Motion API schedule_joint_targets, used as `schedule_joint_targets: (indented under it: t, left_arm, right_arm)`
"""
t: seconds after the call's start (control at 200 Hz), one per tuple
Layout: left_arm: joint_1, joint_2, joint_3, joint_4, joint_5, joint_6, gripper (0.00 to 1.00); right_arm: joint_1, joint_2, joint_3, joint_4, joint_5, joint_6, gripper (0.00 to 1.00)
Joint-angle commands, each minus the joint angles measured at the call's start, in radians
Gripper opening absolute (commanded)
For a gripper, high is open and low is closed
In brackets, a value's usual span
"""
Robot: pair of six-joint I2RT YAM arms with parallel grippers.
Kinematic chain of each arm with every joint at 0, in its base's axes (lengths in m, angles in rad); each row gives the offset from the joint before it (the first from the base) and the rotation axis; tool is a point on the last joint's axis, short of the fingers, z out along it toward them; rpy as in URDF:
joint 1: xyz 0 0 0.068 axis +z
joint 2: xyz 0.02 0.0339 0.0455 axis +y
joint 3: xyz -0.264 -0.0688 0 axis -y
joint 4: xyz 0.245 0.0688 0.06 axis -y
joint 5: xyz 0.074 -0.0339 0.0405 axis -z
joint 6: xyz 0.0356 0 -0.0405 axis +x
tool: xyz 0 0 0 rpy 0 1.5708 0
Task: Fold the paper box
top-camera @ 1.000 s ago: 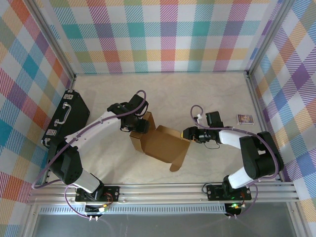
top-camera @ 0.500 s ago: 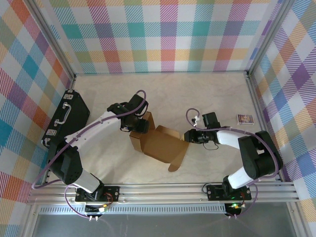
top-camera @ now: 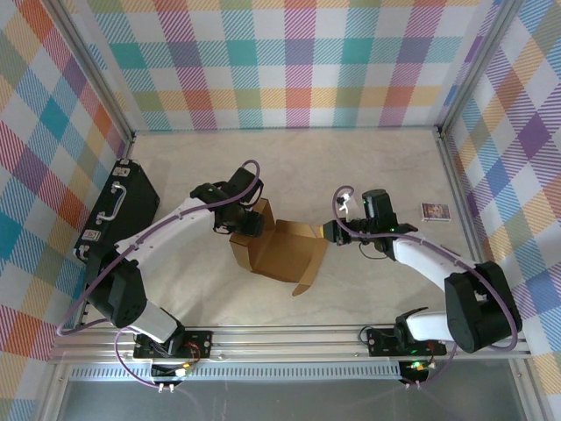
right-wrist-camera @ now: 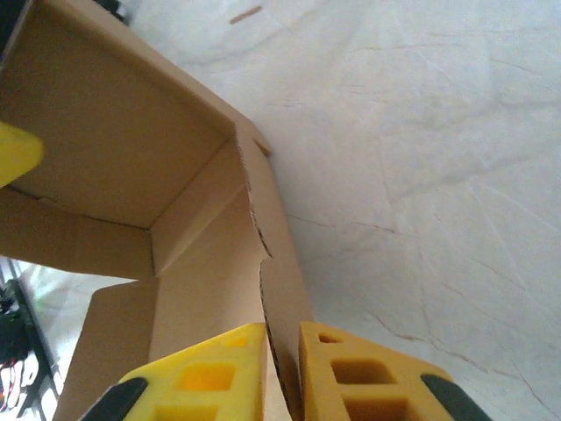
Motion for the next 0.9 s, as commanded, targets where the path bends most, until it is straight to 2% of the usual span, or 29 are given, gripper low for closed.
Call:
schedule_joint_targets:
  t: [0.0, 0.235, 0.535, 0.75, 0.895]
  left_arm:
    - [0.002, 0.018, -0.004, -0.019, 0.023, -0.016, 0.52]
    - [0.002, 0.014, -0.004, -0.02, 0.024, -0.017, 0.52]
    - [0.002, 0.018, -0.006, -0.02, 0.024, -0.017, 0.52]
    - [0.002, 0.021, -0.005, -0.021, 0.023, -0.015, 0.52]
    - [0.002, 0.02, -0.003, -0.023, 0.023, -0.015, 0.51]
  right_arm:
    - [0.011, 0.058, 0.016, 0.062, -0.127, 0.046, 0.19]
    - [0.012, 0.113, 0.035, 0.161, -0.184, 0.092, 0.2]
    - [0.011, 0.221, 0.108, 0.144, -0.339, 0.091, 0.33]
    - [0.01, 0.258, 0.138, 0.168, -0.332, 0.088, 0.48]
    - [0.008, 0.307, 0.207, 0.076, -0.259, 0.025, 0.48]
